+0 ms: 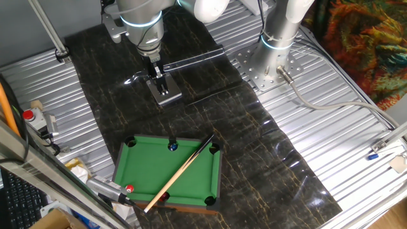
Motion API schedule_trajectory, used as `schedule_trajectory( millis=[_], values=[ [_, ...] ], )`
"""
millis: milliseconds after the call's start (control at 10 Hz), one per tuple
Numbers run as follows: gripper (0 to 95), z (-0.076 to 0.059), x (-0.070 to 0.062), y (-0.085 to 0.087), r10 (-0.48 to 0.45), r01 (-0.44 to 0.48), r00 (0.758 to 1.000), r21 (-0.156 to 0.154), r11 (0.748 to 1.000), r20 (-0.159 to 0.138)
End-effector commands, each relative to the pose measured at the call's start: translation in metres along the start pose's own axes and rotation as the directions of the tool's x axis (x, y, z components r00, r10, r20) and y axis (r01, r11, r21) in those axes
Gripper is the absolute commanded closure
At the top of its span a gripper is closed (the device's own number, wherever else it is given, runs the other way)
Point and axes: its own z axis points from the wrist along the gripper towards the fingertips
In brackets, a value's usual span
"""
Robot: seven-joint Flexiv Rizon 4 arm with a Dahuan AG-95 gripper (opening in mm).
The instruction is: Hit the pool ball
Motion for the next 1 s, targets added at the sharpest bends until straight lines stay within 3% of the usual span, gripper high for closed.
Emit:
schedule_trajectory(
  millis=[100,200,300,500,1000],
  values=[
    [95.0,0.0001,0.0001,0.0000,-0.228,0.220,0.974,0.217,0.951,0.013],
    [95.0,0.0002,0.0000,0.0001,-0.225,0.221,0.974,0.171,0.960,0.004],
    [95.0,0.0002,0.0000,0.0001,-0.184,0.180,0.983,0.121,0.976,0.022],
    [95.0,0.0001,0.0000,0.0001,-0.183,0.178,0.983,0.146,0.973,0.022],
    [95.0,0.0001,0.0000,0.0001,-0.198,0.192,0.980,0.161,0.968,0.023]
  ],
)
